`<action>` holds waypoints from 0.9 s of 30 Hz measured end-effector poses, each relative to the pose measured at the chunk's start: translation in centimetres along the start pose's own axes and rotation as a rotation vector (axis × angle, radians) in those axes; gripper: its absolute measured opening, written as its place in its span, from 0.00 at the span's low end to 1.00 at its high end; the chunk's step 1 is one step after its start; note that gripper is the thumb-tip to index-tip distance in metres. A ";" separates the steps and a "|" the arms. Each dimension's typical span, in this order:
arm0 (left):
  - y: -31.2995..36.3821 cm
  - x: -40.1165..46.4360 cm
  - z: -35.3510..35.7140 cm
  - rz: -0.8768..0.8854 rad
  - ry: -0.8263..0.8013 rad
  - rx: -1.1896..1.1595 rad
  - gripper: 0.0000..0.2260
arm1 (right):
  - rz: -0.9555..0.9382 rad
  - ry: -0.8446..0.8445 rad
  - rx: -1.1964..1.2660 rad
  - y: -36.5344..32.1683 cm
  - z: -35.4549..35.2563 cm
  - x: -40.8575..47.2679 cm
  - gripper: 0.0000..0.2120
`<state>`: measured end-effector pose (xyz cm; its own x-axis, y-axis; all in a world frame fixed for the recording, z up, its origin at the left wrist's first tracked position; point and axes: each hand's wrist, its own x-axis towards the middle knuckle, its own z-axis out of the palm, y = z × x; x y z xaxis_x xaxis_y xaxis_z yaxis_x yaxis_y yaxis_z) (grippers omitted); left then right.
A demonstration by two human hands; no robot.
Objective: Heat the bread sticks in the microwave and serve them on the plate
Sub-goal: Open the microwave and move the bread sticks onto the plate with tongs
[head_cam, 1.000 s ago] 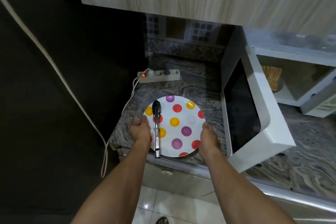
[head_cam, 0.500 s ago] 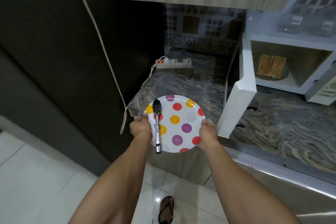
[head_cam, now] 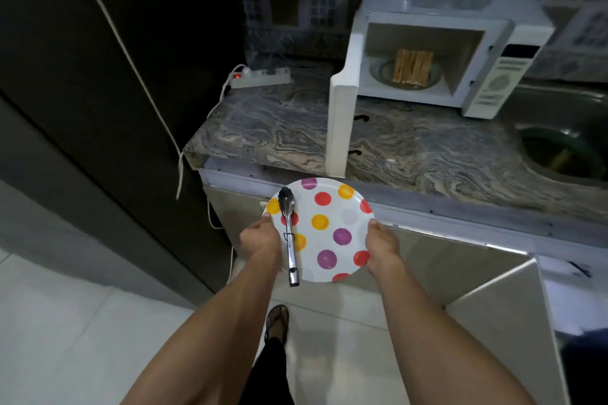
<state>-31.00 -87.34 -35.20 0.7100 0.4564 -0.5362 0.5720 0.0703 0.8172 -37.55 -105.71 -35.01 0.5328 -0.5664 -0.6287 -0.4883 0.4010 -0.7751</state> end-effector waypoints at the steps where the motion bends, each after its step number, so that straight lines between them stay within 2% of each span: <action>1: -0.7 -0.9 0.9 -0.004 -0.025 0.004 0.15 | 0.000 0.025 0.013 0.2 -1.4 0.1 0.16; 5: -2.3 -5.1 4.5 -0.034 -0.142 0.042 0.19 | -0.009 0.138 -0.016 -0.1 -7.4 0.2 0.17; 10: -3.2 -9.1 9.3 -0.032 -0.287 0.058 0.17 | -0.039 0.275 -0.080 -2.0 -13.5 0.7 0.22; 14: -2.1 -10.7 13.9 0.053 -0.372 0.100 0.14 | -0.052 0.342 -0.063 -5.0 -16.4 1.3 0.21; 21: 1.5 -8.3 21.3 0.166 -0.437 0.289 0.17 | -0.065 0.325 -0.013 -10.3 -17.3 7.1 0.18; 25: 4.2 -6.1 26.0 0.229 -0.410 0.408 0.21 | -0.061 0.322 -0.035 -14.0 -16.2 11.6 0.17; 27: 5.3 -5.4 27.8 0.287 -0.421 0.489 0.19 | -0.053 0.343 -0.062 -15.6 -15.8 13.3 0.16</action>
<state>-20.37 -114.11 -33.86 0.9025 0.0087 -0.4306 0.3874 -0.4532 0.8028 -33.76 -130.90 -30.24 0.3001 -0.7986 -0.5218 -0.5126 0.3263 -0.7942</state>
